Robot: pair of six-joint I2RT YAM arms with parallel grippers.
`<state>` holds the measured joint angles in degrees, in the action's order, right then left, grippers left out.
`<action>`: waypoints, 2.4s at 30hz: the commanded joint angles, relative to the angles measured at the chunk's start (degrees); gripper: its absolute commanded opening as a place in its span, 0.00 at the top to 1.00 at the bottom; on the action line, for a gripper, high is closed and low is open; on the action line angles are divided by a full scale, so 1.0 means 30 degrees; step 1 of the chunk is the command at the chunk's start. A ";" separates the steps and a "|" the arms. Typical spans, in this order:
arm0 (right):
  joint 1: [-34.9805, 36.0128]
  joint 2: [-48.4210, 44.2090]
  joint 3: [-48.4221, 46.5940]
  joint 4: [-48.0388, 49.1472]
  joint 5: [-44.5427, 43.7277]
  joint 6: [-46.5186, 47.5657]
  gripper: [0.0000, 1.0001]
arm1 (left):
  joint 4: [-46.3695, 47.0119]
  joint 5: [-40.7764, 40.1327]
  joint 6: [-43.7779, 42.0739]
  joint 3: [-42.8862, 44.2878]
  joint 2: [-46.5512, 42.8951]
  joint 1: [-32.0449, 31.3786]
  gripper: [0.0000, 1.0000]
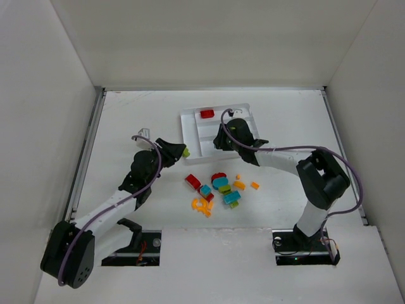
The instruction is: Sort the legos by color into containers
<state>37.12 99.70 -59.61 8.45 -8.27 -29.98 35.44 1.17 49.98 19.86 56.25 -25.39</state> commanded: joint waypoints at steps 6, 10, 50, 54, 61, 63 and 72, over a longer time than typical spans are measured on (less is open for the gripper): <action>0.0091 0.0137 -0.0813 0.0552 -0.1520 0.0647 0.48 | -0.0418 -0.1472 -0.1628 0.3016 0.2426 -0.0749 0.89; 0.0091 -0.0945 0.0035 0.0845 -0.1520 0.0471 0.38 | -0.0095 -0.2175 -0.2389 0.4919 0.5003 -0.1511 0.89; -0.0788 -0.4083 0.4696 0.4420 -0.1578 -0.1141 0.52 | -0.4080 -0.4579 -0.8690 1.5505 1.6029 -0.2363 0.58; -0.0759 -0.4170 0.4608 0.4187 -0.1520 -0.0907 0.69 | -0.4255 -0.4549 -0.8456 1.3456 1.4127 -0.2449 0.68; 0.0176 -0.4054 0.3642 0.2548 -0.1725 -0.0086 0.86 | -0.4050 -0.4492 -0.6612 0.7921 0.8681 -0.3210 0.84; 0.1198 -0.4433 0.3670 0.1933 -0.1724 0.0002 0.85 | -0.4196 -0.4579 -0.6376 0.6367 0.7011 -0.3678 0.85; 0.7322 -0.6016 0.5281 0.0029 -0.2866 0.1728 0.39 | -0.5689 -0.4609 -0.5117 0.1616 0.1381 -0.3652 0.83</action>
<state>56.18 83.61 -45.28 11.68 -14.00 -27.90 19.40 -12.27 32.45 26.61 63.92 -37.01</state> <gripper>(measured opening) 0.579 0.169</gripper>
